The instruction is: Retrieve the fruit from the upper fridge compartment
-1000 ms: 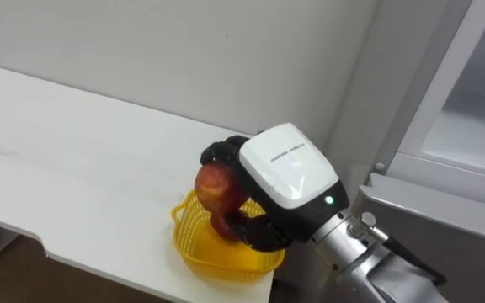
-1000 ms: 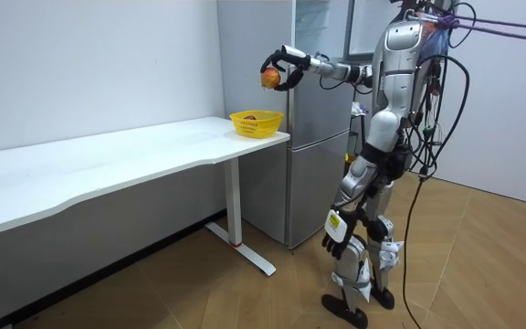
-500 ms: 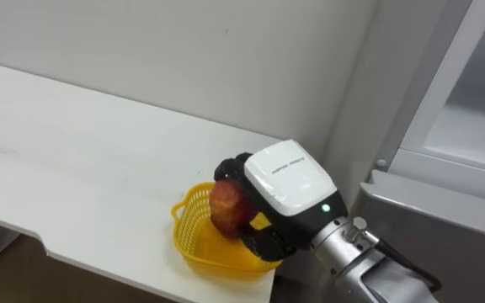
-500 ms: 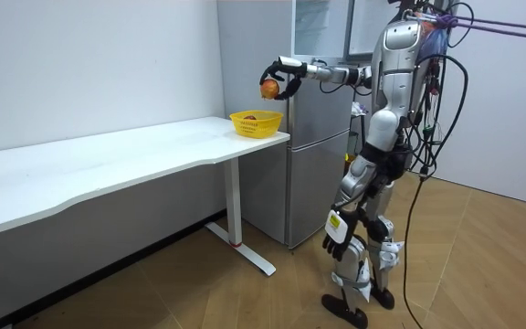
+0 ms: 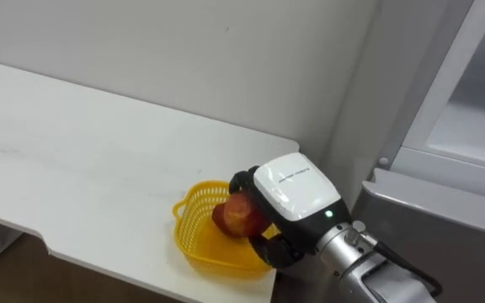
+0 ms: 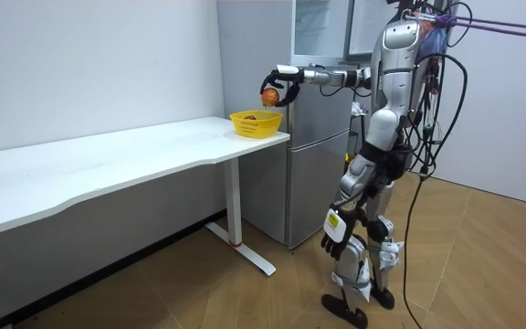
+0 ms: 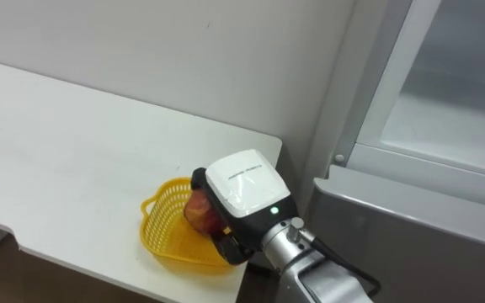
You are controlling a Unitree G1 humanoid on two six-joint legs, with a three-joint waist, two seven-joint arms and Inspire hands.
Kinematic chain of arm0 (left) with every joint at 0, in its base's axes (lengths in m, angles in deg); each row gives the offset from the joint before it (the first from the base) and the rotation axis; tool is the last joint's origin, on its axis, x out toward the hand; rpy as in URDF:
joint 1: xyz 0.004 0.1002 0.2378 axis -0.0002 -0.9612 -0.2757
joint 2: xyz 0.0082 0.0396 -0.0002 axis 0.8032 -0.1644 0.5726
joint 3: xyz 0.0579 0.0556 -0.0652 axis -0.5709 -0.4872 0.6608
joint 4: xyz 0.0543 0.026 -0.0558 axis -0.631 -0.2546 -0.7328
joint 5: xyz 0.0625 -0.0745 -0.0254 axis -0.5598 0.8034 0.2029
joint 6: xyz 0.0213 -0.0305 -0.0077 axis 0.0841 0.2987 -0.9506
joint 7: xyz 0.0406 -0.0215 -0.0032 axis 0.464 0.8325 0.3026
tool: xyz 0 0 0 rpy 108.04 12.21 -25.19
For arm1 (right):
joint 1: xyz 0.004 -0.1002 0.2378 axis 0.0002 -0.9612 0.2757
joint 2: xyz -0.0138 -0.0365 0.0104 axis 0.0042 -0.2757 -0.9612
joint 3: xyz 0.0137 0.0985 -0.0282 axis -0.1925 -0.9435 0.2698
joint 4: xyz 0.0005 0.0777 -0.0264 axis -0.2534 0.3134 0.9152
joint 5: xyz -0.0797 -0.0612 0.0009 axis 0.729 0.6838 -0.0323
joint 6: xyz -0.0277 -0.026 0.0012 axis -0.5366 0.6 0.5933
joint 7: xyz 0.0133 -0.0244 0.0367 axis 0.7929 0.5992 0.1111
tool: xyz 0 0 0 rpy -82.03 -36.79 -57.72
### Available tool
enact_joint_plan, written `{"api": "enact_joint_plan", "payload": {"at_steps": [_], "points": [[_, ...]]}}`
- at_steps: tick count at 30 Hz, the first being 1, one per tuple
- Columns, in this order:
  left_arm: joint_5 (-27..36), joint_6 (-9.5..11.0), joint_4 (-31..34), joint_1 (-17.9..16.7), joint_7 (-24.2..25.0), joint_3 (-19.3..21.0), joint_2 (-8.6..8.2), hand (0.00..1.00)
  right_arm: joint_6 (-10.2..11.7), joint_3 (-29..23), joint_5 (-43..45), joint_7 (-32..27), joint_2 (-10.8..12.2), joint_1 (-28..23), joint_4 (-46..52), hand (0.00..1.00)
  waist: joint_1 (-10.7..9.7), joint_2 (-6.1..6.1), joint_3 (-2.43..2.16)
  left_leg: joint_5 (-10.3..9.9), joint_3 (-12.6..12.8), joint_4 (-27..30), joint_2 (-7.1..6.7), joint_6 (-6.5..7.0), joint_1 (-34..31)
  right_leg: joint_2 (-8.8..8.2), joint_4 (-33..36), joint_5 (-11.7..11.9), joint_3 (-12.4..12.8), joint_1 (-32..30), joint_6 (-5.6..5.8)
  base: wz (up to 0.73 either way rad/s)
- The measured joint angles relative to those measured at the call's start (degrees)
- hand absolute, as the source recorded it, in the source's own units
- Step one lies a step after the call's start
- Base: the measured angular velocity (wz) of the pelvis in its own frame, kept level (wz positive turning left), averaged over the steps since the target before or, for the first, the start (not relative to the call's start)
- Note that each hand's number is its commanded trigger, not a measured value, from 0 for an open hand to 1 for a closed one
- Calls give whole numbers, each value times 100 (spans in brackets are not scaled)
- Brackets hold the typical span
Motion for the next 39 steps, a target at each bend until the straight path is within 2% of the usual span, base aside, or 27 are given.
{"api": "enact_joint_plan", "payload": {"at_steps": [6, 7, 8, 9, 10, 39], "points": [[1, -9, -1, -4, -1, 0, 0, 0, -22, 0, 4, 17, 0, 0, -218, 100, 0, -2, -1, 0, 0, -3, -2, 0, 3, 0, -1, 0, -1, 0, 0, 0], [1, -10, -1, -4, -1, 0, 0, 0, -30, 0, 5, 19, 0, 0, -224, 59, -1, -1, -1, 0, 0, -3, -1, 0, 3, 0, -1, 0, -1, -1, 0, 0], [1, -10, -1, -4, -1, 0, 0, 0, -32, 0, 5, 19, 0, 0, -224, 24, -1, 0, -1, 0, 0, -3, -1, 0, 3, 1, -1, 0, -1, -1, 0, 0], [1, -10, -1, -3, 0, 0, 0, 0, -33, 0, 5, 19, 0, 0, -224, 7, -1, -1, -1, 0, 0, -3, 0, 0, 3, 1, -1, 0, 0, -1, 0, 0], [1, -10, -1, -4, 2, 0, 0, 0, -33, 0, 5, 19, 0, 0, -224, 0, -1, -1, -1, 0, 0, -3, 0, 0, 3, 1, -1, 0, 0, -1, 0, 0], [-7, -12, -1, -10, -5, 2, 0, 0, -64, 0, 6, 19, 0, 0, -234, 0, 2, 4, -2, 0, 2, -3, -2, 0, 24, 1, -1, 0, 16, 18, 0, 0]]}}
